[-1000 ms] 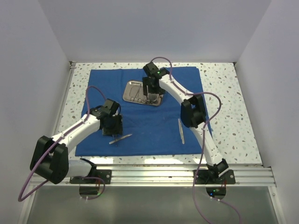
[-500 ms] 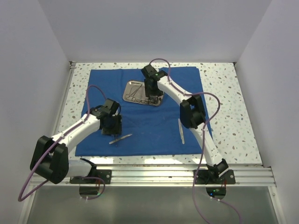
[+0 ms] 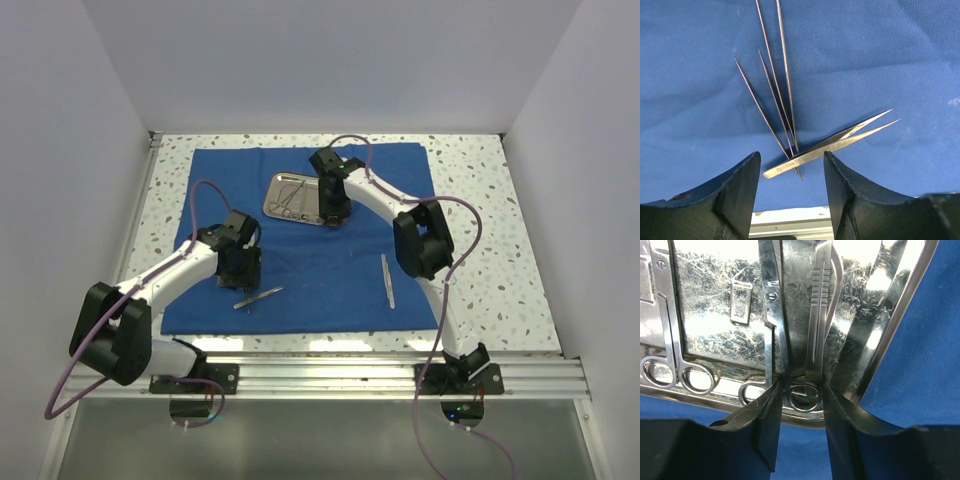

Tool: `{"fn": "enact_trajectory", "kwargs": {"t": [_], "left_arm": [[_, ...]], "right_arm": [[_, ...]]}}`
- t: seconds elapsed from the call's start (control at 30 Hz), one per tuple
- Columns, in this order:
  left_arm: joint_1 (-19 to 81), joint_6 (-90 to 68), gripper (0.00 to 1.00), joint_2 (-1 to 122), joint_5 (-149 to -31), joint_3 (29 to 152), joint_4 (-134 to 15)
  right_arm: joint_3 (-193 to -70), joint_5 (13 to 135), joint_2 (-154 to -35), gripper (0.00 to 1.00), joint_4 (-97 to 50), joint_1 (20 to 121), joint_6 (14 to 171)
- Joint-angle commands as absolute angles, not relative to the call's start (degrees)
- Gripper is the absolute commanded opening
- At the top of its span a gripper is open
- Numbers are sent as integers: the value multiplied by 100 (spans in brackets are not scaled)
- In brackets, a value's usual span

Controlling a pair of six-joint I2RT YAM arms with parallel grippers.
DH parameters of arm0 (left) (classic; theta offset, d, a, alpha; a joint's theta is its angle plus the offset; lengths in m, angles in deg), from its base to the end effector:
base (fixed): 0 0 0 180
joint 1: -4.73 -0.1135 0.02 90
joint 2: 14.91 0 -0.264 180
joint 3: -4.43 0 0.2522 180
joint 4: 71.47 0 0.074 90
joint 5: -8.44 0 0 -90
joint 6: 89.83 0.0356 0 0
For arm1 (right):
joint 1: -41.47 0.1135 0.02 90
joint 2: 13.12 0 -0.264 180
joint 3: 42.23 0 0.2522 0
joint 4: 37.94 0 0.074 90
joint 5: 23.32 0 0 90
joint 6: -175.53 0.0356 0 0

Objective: Open and lay out the surgical kit
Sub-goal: Pick up the medical item from the container.

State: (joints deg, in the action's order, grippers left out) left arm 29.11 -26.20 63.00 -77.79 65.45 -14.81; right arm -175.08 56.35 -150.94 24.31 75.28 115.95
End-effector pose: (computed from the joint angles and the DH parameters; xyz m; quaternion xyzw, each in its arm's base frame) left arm 0.2169 -0.0957 0.1933 -0.0219 0.9889 -0.0319 0.1431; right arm 0.4266 0.2780 0.1684 -0.0111 0.9764 0.0298 0.2135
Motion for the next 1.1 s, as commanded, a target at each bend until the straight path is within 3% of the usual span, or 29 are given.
{"fn": "enact_trajectory", "kwargs": {"t": [0.0,0.13,0.23,0.27,0.3,0.77,1.07], "left_arm": [[2863,-2505,57,6305,-7769,6697,-1596],[2863,-2505,57,6305,-7761,6697,-1587],[2863,-2514,56,6305,-7761,6688,-1604],[2863,-2514,56,6313,-7752,6688,-1596],[2863,-2523,56,6313,-7752,6688,-1596],[2863,-2611,54,6340,-7532,6880,-1587],[2820,-2435,54,6673,-7313,7609,-1464]], "right_arm": [[-17122,6114,-15260,39,2777,7496,11849],[-17148,6150,-15374,28,2759,7496,11858],[-17148,6202,-15445,15,2742,7496,11849],[-17148,6202,-15454,3,2742,7496,11849],[-17165,6211,-15471,0,2750,7496,11858],[-18088,6132,-14725,0,3243,7496,11682],[-17098,6448,-13672,0,3111,7522,11779]]}}
